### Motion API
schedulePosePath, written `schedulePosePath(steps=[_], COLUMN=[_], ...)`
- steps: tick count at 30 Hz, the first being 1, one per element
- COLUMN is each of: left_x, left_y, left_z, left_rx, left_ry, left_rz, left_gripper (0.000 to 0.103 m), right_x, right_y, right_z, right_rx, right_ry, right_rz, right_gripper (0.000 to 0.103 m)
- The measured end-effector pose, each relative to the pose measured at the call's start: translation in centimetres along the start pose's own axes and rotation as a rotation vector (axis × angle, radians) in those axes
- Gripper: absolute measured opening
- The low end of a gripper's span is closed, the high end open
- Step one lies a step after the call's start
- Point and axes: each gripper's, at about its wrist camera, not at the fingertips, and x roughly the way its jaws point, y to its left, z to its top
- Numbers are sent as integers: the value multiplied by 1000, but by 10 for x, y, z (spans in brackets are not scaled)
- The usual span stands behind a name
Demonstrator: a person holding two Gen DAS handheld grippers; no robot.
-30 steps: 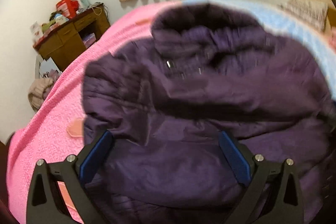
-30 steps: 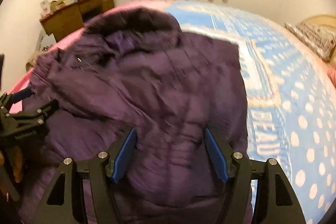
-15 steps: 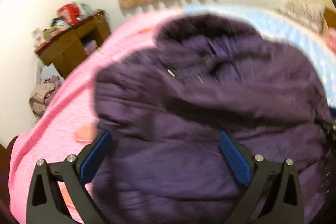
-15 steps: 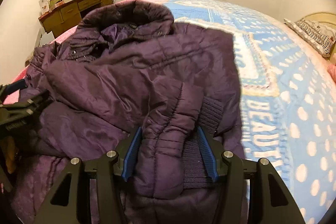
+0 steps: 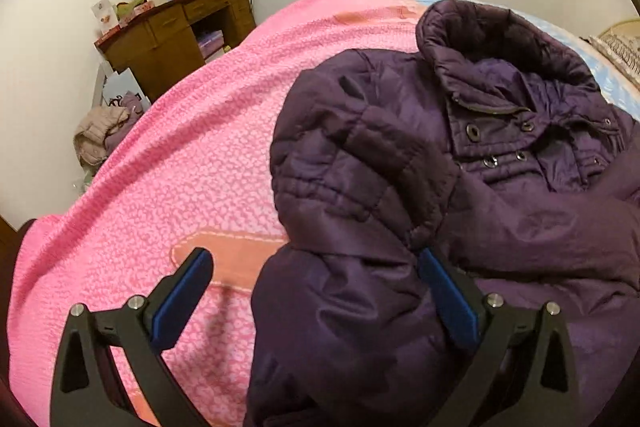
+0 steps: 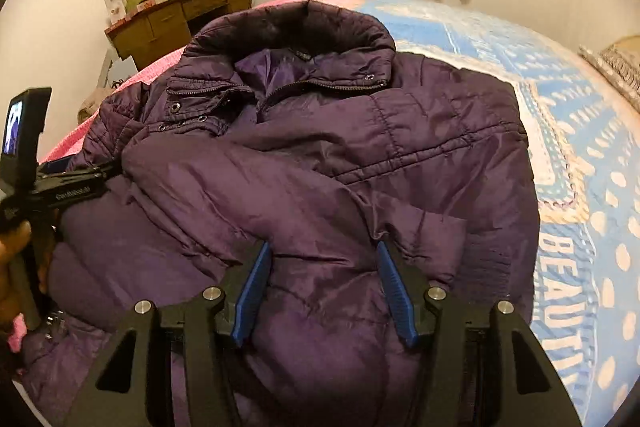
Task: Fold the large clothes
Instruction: 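Lift the purple jacket hem with both grippers and carry it over the collar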
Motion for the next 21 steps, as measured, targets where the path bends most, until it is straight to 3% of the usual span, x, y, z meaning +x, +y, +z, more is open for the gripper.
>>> schedulePosePath(steps=[7, 10, 15, 19, 21], left_x=[7, -1, -42, -73, -79], left_y=[12, 15, 19, 23, 16], left_z=[4, 5, 20, 48, 66], left_rx=[-34, -11, 40, 12, 15], left_ry=[44, 45, -54, -154, -173], left_rz=[-68, -65, -14, -60, -105], left_gripper=[103, 103, 103, 103, 103], right_x=[1, -2, -26, -58, -58], right_y=[5, 7, -4, -22, -28], right_z=[-2, 0, 18, 50, 70], right_rx=[-24, -53, -64, 1, 3], right_ry=[1, 18, 37, -89, -108], right_rz=[-22, -17, 88, 183, 176], right_gripper=[56, 57, 57, 57, 57])
